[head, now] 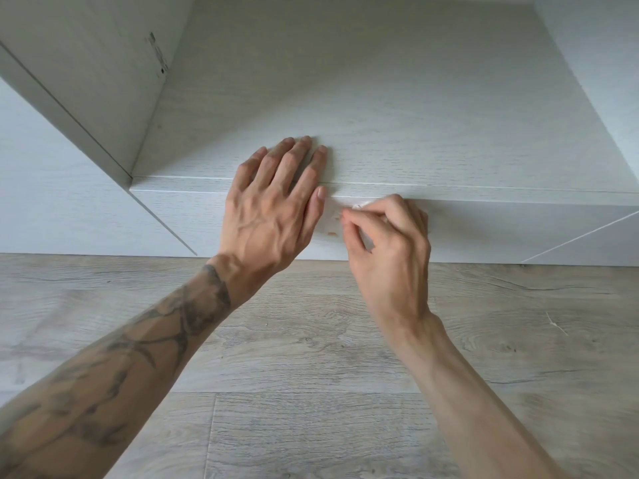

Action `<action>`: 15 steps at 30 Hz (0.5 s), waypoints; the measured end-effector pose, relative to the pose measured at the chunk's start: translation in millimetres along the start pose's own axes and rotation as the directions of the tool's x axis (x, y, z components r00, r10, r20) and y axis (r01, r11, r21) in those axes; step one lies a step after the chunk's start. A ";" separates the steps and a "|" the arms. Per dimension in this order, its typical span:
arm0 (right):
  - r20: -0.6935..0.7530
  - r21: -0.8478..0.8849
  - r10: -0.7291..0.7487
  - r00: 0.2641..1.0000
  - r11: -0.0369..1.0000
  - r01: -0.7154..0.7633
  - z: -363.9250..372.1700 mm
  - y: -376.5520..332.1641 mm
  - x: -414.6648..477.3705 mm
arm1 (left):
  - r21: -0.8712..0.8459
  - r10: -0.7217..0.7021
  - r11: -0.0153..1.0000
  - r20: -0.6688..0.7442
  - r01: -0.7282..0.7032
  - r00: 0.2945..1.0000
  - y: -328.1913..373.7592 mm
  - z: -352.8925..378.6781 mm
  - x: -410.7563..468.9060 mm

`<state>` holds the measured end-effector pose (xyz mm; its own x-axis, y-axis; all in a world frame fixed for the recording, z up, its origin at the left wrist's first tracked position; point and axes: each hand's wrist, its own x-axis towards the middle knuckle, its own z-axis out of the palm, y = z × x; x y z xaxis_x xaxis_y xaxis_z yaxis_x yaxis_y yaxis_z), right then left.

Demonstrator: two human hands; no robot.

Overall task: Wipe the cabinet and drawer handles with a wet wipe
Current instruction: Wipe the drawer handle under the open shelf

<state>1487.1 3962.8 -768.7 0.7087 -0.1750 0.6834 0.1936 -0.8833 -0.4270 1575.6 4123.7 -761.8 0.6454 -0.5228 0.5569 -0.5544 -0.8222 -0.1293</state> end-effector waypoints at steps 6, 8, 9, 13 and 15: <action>-0.003 0.049 -0.098 0.995 0.994 0.098 -11.6 14.9 -19.4 | 0.006 0.006 1.000 0.000 -0.006 1.000 0.3 1.1 -1.0; -0.004 0.048 -0.123 0.992 0.991 0.123 -16.6 24.9 -20.6 | 0.003 0.003 1.000 0.006 -0.003 1.000 -0.5 1.3 -0.1; -0.004 0.040 -0.130 0.992 0.991 0.130 -20.4 32.0 -21.0 | 0.003 0.000 1.000 0.011 0.000 1.000 -0.1 1.1 0.2; -0.036 0.015 -0.102 0.994 0.995 0.102 -40.4 57.1 -22.1 | -0.002 -0.003 1.000 0.019 0.003 1.000 1.9 0.6 0.7; -0.041 0.003 -0.099 0.994 0.995 0.099 -37.5 52.1 -19.1 | -0.002 -0.005 1.000 0.021 0.005 1.000 1.0 0.1 0.3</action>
<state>1458.2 3903.8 -781.8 0.6579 -0.1043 0.7458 0.2654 -0.8948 -0.3592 1575.2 4122.7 -761.8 0.6595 -0.5230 0.5399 -0.5519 -0.8245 -0.1246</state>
